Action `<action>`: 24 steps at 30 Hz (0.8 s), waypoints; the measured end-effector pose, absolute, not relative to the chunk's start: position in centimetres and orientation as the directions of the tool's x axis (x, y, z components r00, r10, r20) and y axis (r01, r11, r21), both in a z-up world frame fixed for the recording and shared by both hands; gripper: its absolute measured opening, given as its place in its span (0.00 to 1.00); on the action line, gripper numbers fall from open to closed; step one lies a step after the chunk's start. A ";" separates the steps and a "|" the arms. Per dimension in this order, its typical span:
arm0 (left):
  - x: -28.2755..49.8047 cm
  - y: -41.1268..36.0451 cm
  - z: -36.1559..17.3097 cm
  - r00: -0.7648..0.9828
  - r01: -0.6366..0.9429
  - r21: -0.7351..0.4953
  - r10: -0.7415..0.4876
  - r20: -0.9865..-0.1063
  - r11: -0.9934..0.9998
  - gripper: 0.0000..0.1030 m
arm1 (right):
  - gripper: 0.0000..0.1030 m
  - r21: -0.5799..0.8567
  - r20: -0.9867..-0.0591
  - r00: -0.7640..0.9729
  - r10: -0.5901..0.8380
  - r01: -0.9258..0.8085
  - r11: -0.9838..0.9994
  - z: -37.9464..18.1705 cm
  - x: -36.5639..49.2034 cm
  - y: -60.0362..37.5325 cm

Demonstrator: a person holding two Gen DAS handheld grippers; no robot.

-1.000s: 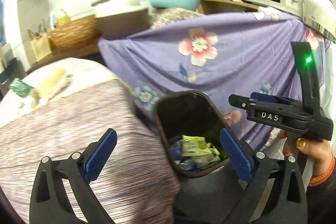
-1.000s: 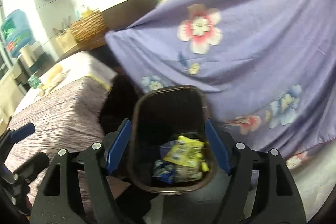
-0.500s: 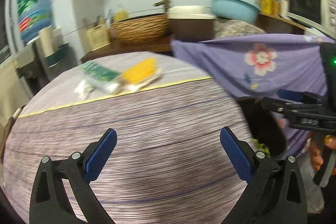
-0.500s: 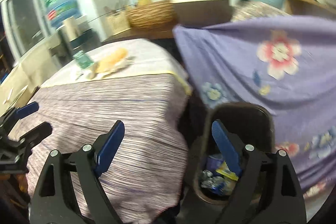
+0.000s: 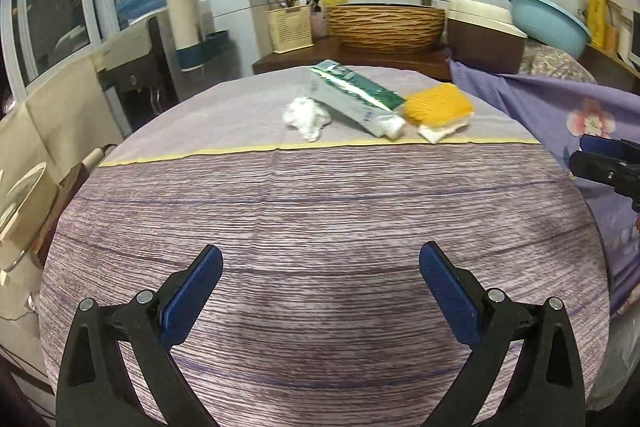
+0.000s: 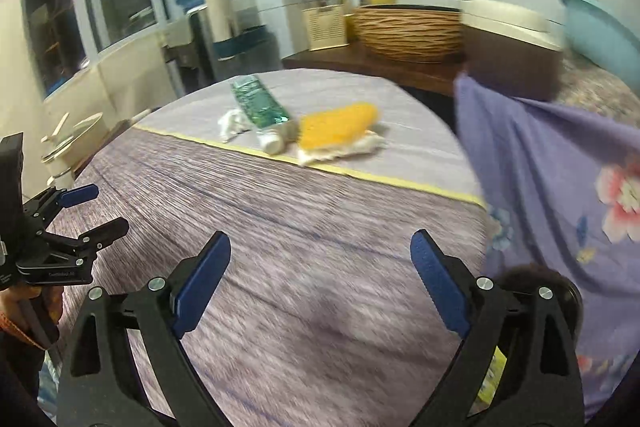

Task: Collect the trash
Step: 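Grasp the yellow mesh sleeve with the right tool while the left tool grasps the green carton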

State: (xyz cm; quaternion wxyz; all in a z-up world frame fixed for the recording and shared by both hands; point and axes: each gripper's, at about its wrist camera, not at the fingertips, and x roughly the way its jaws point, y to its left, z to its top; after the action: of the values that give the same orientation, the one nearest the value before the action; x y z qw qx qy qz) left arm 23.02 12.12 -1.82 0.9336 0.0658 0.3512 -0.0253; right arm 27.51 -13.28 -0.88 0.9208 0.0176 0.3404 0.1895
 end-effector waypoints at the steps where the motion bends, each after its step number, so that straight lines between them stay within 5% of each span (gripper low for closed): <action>1: 23.3 12.5 -1.9 0.750 0.090 0.106 0.003 -0.662 0.990 0.95 | 0.88 0.159 -0.626 0.688 0.366 -0.348 0.924 -0.9 28.3 -12.7; 11: 26.4 14.2 -2.5 0.720 0.097 0.090 -0.007 -0.694 0.991 0.95 | 0.88 0.116 -0.685 0.668 0.291 -0.295 0.949 -2.3 39.7 -9.5; 16: 27.8 13.9 -2.5 0.719 0.113 0.078 -0.027 -0.695 0.991 0.95 | 0.86 0.211 -0.708 0.640 0.298 -0.211 0.954 -3.3 44.8 -10.4; 21: 29.5 13.5 -2.2 0.720 0.120 0.047 -0.054 -0.692 0.992 0.95 | 0.55 0.255 -0.719 0.619 0.317 -0.190 0.948 -4.4 47.4 -10.6; 23: 30.2 13.2 -2.1 0.721 0.119 0.036 -0.061 -0.690 0.992 0.95 | 0.26 0.245 -0.724 0.610 0.321 -0.208 0.947 -4.7 47.6 -10.2; 24: 30.6 13.0 -2.1 0.721 0.117 0.028 -0.065 -0.690 0.993 0.95 | 0.21 0.245 -0.721 0.610 0.327 -0.216 0.945 -4.7 47.4 -10.0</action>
State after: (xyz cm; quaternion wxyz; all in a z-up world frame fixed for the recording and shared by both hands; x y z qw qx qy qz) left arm 30.64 12.99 -2.06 0.9270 0.0348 0.3702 -0.0491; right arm 47.43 -10.05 -4.71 0.8949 0.0668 0.4144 0.1517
